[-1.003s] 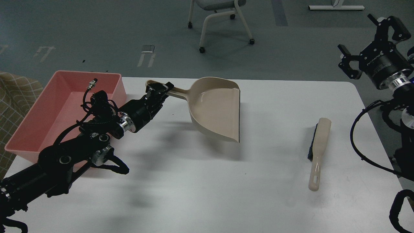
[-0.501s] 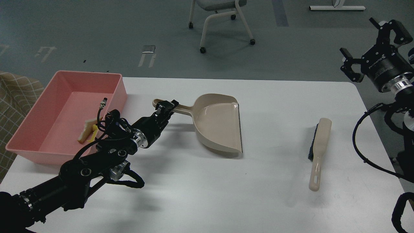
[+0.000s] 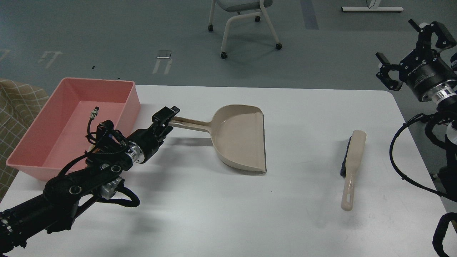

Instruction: Sweep and dump garbage into bin

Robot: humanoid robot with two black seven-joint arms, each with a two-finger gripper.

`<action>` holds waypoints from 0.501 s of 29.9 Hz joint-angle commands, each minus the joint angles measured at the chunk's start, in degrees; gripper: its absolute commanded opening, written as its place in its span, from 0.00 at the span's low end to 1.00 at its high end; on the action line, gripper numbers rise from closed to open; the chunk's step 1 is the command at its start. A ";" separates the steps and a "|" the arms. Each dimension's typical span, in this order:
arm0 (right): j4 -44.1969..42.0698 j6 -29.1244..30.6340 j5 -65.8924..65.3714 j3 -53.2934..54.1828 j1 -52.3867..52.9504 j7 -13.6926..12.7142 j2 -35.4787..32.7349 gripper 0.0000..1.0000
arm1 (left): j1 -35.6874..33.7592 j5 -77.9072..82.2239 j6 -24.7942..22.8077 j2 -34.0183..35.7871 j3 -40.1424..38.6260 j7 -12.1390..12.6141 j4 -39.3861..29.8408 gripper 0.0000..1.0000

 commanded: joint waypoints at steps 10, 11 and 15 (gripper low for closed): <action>0.39 -0.01 0.01 0.25 -0.74 0.03 0.32 1.00 | -4.11 -2.10 0.10 11.92 -3.54 1.66 -12.91 0.90; 0.48 -0.01 0.01 0.43 -0.48 0.03 0.40 1.00 | -5.07 -3.24 0.01 12.19 -5.39 1.40 -12.92 0.90; 1.27 -0.01 0.01 0.61 0.48 0.03 -0.04 1.00 | -7.81 -6.94 -0.86 12.72 -10.14 1.13 -11.87 0.91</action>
